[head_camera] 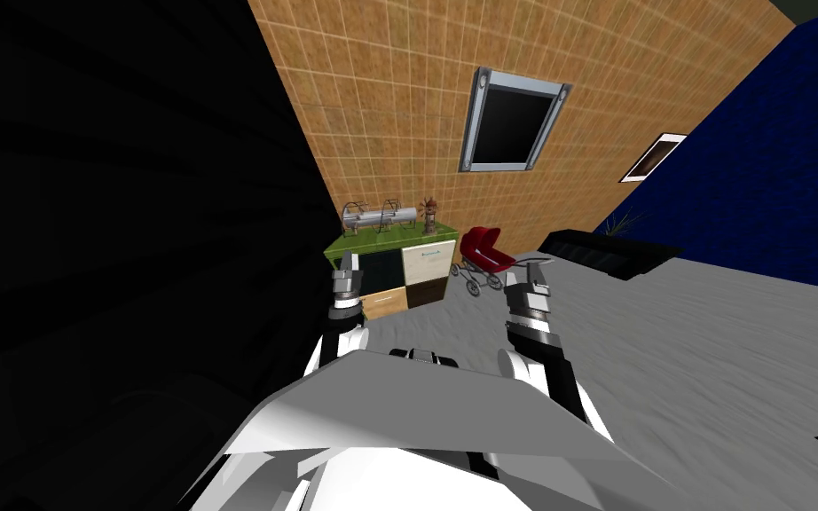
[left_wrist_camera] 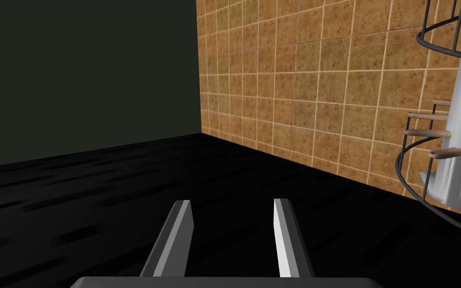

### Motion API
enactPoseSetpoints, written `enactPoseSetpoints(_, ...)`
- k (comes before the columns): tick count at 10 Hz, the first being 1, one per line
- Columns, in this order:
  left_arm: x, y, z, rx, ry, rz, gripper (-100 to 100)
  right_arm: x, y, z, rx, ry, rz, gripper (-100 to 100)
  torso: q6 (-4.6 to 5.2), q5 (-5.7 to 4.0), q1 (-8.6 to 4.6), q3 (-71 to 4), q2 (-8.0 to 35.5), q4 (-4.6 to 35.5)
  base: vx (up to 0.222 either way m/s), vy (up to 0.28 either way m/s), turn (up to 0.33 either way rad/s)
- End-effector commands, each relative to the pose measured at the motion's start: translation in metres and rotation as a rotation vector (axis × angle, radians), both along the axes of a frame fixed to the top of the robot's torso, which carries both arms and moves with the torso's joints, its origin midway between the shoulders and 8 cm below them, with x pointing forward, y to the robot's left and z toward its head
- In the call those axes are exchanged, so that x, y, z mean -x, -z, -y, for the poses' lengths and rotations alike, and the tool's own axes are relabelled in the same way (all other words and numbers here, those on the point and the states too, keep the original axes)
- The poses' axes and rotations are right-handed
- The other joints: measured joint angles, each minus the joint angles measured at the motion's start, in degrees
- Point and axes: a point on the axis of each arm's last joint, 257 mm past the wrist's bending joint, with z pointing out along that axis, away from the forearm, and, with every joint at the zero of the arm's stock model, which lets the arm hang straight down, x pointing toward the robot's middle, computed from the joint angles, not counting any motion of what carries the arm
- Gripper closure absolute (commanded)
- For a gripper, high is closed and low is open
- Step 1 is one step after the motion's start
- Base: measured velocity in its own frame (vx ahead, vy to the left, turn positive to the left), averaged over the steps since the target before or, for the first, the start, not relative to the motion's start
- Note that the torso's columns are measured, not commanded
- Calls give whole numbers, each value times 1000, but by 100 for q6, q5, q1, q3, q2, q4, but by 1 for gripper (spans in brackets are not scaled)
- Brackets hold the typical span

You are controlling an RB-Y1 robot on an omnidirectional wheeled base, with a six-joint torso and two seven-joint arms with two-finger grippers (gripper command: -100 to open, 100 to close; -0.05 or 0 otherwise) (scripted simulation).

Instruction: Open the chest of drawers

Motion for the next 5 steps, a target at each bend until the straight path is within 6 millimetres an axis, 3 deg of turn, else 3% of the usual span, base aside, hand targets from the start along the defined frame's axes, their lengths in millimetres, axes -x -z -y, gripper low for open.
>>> enactPoseSetpoints(1, -2, 4, 4, -34, 18, -14, -100, 0, 0, 0, 0, 0, 0, 0, 0, 0, 0, -846, 423, 423, 21, -13, 11)
enactPoseSetpoints(2, -5, 7, 6, -56, 29, -26, -100, 0, 0, 0, 0, 0, -1, 0, 0, 0, -2, -1243, 612, 611, 28, -35, 17)
enactPoseSetpoints(5, -15, 23, 8, -100, 50, -72, -100, 0, 0, 0, 0, 0, -1, 0, 0, -3, -9, -1393, 672, 685, 79, -68, 21)
